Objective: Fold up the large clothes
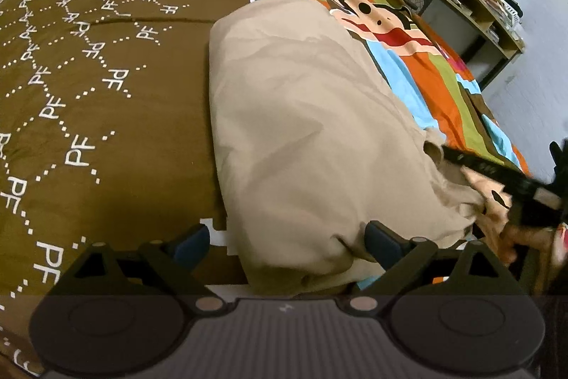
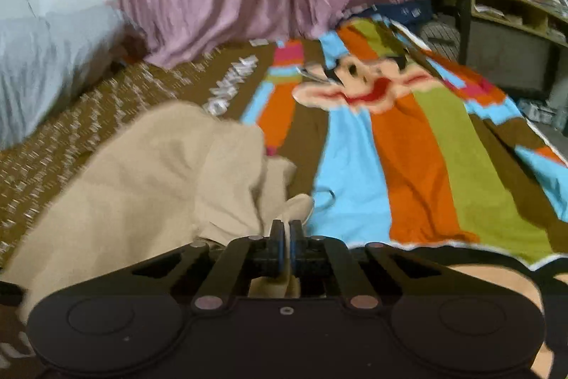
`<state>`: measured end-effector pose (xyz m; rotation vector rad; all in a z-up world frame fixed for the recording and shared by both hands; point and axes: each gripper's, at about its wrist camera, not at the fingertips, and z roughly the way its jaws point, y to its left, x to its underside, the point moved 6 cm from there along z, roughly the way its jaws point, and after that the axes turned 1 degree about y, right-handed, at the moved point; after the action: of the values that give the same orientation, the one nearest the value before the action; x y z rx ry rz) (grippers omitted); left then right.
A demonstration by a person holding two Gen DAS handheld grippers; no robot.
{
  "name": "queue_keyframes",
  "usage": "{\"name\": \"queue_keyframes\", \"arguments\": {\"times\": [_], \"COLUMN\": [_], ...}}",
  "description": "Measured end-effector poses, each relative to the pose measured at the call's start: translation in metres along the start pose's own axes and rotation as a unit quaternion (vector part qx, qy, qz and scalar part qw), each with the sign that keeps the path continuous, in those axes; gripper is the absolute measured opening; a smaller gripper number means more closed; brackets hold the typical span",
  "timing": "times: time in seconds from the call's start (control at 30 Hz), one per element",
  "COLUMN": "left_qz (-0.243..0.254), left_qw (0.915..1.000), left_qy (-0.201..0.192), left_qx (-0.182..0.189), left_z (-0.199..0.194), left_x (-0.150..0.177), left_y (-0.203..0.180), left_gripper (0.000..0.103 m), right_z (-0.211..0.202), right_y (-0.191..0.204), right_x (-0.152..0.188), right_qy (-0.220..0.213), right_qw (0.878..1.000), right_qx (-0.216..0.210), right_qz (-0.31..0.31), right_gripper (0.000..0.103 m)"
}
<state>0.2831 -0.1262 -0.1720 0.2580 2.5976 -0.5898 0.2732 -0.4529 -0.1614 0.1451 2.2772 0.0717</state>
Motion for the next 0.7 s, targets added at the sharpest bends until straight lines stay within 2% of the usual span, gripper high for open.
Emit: {"name": "queue_keyframes", "arguments": {"times": [0.1, 0.2, 0.27, 0.4, 0.47, 0.5, 0.57, 0.7], "left_qz": [0.000, -0.001, -0.003, -0.003, -0.002, -0.001, -0.002, -0.013], "left_qw": [1.0000, 1.0000, 1.0000, 1.0000, 1.0000, 1.0000, 0.9999, 0.9994], "left_qy": [0.001, 0.002, 0.001, -0.001, -0.003, -0.006, -0.013, -0.030], "left_qx": [0.001, 0.000, 0.002, 0.004, 0.003, 0.003, 0.003, 0.008], "left_z": [0.000, 0.000, -0.001, -0.005, -0.007, -0.009, -0.012, -0.017], "left_x": [-0.001, -0.001, -0.001, -0.003, -0.005, -0.007, -0.010, -0.017], "left_y": [0.002, 0.002, 0.003, 0.004, 0.004, 0.004, 0.006, 0.014], "left_gripper": [0.098, 0.099, 0.099, 0.100, 0.101, 0.101, 0.102, 0.102], "right_z": [0.022, 0.018, 0.013, 0.007, 0.006, 0.005, 0.007, 0.016], "right_y": [-0.019, -0.030, -0.035, -0.038, -0.035, -0.032, -0.027, -0.018], "right_x": [0.017, 0.022, 0.020, 0.023, 0.022, 0.021, 0.020, 0.022], "right_qy": [0.029, 0.014, 0.002, -0.002, -0.006, -0.008, -0.006, 0.007], "right_qw": [0.997, 0.993, 0.990, 0.983, 0.981, 0.980, 0.979, 0.975], "right_qx": [-0.006, -0.026, -0.035, -0.066, -0.082, -0.092, -0.109, -0.137], "right_qz": [0.068, 0.117, 0.139, 0.172, 0.176, 0.175, 0.172, 0.172], "right_gripper": [0.005, 0.012, 0.025, 0.041, 0.059, 0.063, 0.079, 0.092]}}
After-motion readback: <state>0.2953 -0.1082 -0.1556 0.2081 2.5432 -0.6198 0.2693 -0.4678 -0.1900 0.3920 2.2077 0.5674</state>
